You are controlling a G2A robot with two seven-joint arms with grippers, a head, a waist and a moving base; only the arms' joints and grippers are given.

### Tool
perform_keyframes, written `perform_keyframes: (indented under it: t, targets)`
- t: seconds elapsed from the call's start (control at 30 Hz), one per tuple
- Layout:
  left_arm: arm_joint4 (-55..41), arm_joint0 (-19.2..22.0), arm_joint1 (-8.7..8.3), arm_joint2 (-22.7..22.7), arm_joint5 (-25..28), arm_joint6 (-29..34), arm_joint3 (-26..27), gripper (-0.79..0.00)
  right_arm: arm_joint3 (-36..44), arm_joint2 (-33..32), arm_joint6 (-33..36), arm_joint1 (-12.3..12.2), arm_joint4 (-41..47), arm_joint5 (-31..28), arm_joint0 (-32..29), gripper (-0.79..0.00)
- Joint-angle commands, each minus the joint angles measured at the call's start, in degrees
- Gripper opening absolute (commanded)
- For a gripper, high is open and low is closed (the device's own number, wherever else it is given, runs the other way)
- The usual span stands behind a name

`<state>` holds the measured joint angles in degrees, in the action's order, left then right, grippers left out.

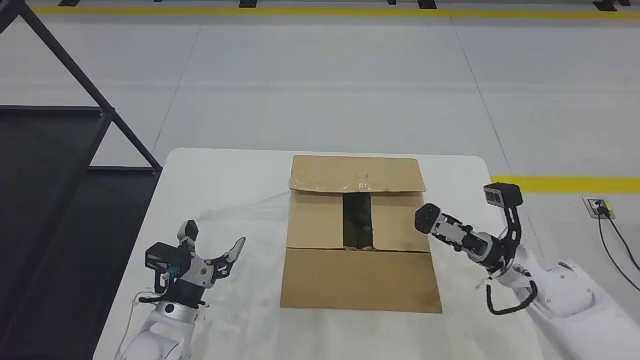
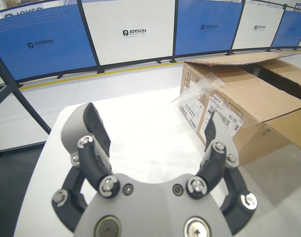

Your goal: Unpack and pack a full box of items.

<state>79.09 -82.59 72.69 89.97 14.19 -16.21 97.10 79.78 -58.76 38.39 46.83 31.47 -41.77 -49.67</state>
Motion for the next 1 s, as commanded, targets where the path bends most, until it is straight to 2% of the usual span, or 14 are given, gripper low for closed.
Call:
perform_keyframes:
  t: [0.0,0.17,0.33,0.47,0.97]
  targets:
    - [-0.3,-0.41,-0.05,0.36,0.1,-0.61,0.38,0.0,-2.14,0.92,0.65,0.56,1.28,5.04,2.22,0.0]
    - [-2.74,-1.6,-0.06,1.31,0.01,-3.44,0.92,0.0,-6.77,2.92,4.7,1.99,5.3,14.41,6.4,0.0]
    - [-4.08,-2.06,-0.14,1.97,0.37,-4.02,1.14,0.0,-10.45,3.97,6.85,3.22,6.8,17.37,8.83,0.0]
    - [-4.42,-2.07,-0.16,2.03,-0.04,-3.91,1.31,0.0,-12.3,4.34,7.86,4.15,8.0,16.76,9.95,0.0]
    - [-4.37,-2.12,-0.19,1.92,0.16,-3.43,1.35,0.0,-14.76,7.26,-0.19,8.79,7.25,16.27,16.11,0.0]
